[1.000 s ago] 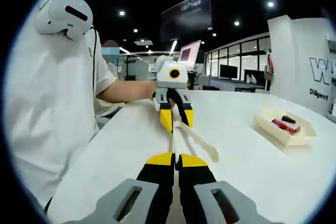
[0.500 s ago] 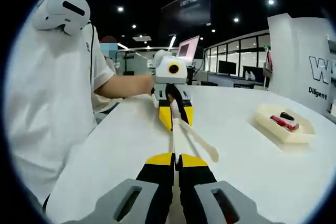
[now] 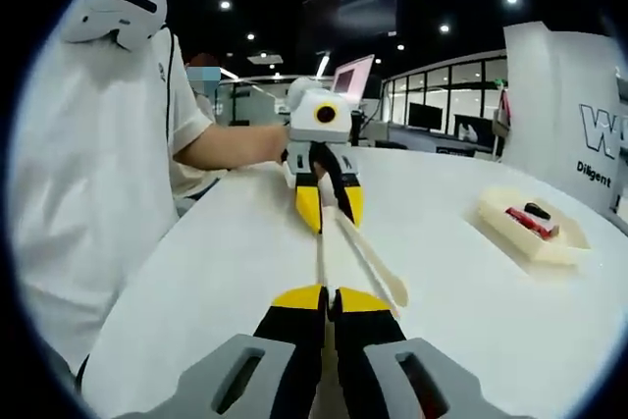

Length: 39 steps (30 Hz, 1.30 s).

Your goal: Place the target food into the container with the food tongs after gripping and lifting it, then release it inside without dropping or visibly crushing the food.

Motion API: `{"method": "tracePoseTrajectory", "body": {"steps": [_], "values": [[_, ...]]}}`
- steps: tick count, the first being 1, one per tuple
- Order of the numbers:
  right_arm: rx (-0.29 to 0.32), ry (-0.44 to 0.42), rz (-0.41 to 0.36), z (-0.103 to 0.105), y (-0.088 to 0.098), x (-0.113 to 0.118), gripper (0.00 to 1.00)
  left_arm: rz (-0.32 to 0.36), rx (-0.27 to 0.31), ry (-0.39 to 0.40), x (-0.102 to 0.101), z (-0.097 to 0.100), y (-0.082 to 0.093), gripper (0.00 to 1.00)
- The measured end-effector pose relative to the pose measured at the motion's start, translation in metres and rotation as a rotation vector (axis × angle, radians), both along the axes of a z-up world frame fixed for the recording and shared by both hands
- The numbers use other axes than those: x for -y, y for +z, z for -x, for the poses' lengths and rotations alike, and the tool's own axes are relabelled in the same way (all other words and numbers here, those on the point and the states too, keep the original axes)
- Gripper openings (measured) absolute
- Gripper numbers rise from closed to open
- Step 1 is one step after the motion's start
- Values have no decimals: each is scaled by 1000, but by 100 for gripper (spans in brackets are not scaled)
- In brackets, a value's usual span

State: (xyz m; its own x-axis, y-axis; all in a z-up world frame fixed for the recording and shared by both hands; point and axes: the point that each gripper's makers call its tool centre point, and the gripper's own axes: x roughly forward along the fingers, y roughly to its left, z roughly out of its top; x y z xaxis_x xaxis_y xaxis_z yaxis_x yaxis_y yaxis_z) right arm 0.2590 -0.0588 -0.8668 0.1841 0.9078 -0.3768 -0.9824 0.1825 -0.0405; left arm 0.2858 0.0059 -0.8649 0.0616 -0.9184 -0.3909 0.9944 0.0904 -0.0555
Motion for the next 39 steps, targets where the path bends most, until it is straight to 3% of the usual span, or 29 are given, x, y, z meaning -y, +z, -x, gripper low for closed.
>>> {"method": "tracePoseTrajectory", "body": {"steps": [39], "values": [[-20,-26,15,0,-3,3,0,-8,10,7,4,1,-2,18]]}}
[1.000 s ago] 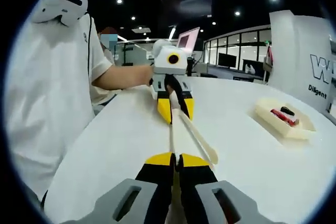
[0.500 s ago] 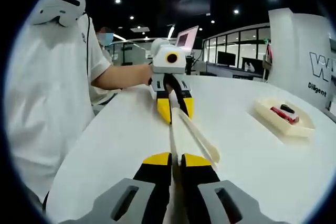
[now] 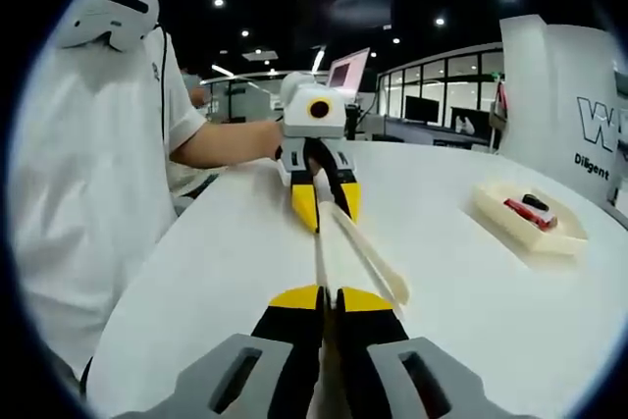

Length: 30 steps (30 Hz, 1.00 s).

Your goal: Place the target food into the container with the food tongs after gripping and lifting it, then release it inside without dropping or visibly crushing the food.

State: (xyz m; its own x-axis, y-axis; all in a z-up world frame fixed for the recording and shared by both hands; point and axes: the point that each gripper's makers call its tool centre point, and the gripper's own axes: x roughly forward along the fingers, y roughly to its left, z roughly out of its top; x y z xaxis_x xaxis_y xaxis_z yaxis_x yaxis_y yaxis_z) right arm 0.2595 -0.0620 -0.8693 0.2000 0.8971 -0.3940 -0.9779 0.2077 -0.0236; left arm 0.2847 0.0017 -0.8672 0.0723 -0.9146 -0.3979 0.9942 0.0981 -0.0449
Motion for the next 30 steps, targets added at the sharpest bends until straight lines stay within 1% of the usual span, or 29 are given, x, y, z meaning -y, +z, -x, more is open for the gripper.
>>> {"method": "tracePoseTrajectory", "body": {"steps": [7,16,21,30], "values": [[-2,1,-3,1,0,0,0,0,4,-1,0,0,0,18],[-1,-4,-7,0,1,1,3,2,8,-2,0,1,1,18],[-1,-5,-7,0,1,1,4,5,5,2,-1,1,1,21],[-1,-1,-4,1,1,1,4,0,8,22,-8,0,1,22]]}}
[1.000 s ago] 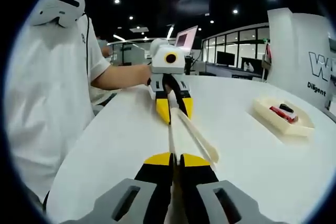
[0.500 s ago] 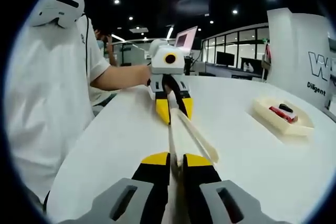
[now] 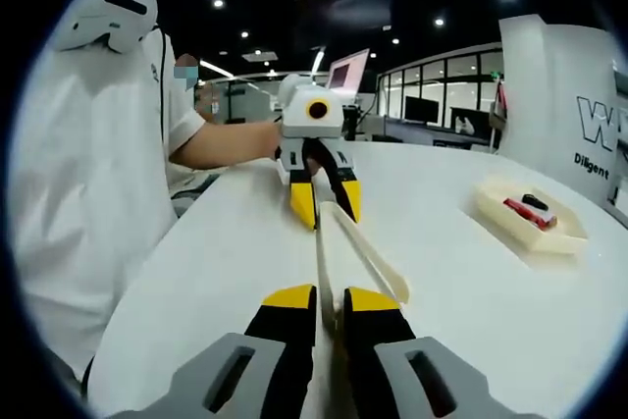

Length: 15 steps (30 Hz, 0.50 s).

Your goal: Place the target food into the container with the food tongs after gripping and lifting it, then release it inside without dropping or visibly crushing the food.

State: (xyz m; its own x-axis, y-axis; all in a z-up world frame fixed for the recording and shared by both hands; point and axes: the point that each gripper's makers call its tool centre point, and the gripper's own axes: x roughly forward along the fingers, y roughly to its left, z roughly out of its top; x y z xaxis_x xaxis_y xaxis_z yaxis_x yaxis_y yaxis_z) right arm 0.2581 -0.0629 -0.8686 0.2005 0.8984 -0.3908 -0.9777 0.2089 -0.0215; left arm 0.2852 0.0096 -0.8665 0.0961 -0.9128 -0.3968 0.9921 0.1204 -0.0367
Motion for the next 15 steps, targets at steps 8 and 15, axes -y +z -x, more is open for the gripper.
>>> {"method": "tracePoseTrajectory", "body": {"steps": [8,15], "values": [[0,7,6,2,-1,-1,4,-3,8,10,0,-1,0,21],[1,7,5,3,-1,-1,4,-4,16,19,-1,1,-1,21]]}}
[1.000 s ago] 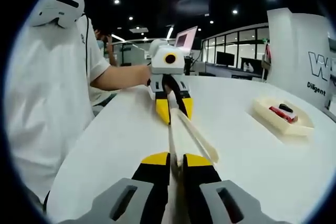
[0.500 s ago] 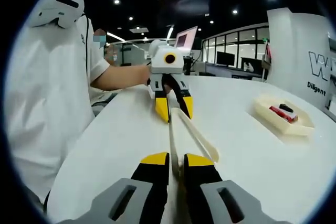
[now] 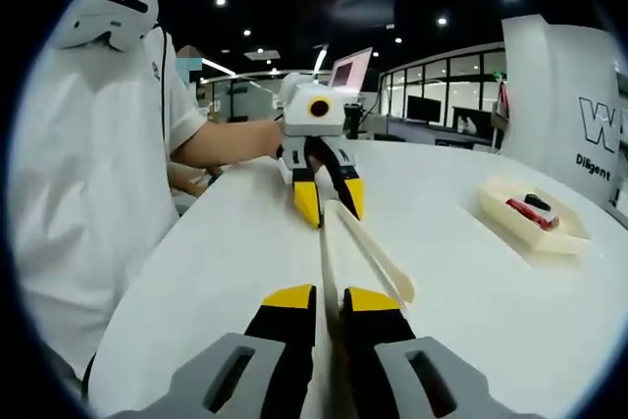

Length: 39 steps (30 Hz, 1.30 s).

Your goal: Place the target food into the container with the food tongs after gripping and lifting it, then release it inside without dropping or visibly crushing the food.

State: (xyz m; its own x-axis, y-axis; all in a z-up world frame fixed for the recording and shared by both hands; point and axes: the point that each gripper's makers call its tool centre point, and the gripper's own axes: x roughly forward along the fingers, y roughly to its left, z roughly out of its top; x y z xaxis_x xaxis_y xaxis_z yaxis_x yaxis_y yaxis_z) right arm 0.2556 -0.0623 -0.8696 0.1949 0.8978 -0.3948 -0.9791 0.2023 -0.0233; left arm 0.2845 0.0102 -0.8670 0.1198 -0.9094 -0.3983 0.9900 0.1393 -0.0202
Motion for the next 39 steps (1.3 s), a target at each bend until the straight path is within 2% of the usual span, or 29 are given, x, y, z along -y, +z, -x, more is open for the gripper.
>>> {"method": "tracePoseTrajectory", "body": {"steps": [12,39], "values": [[3,-4,-6,-1,1,1,5,0,8,20,-2,-1,0,21],[28,-53,-5,-5,3,3,19,35,9,107,-16,-1,6,23]]}}
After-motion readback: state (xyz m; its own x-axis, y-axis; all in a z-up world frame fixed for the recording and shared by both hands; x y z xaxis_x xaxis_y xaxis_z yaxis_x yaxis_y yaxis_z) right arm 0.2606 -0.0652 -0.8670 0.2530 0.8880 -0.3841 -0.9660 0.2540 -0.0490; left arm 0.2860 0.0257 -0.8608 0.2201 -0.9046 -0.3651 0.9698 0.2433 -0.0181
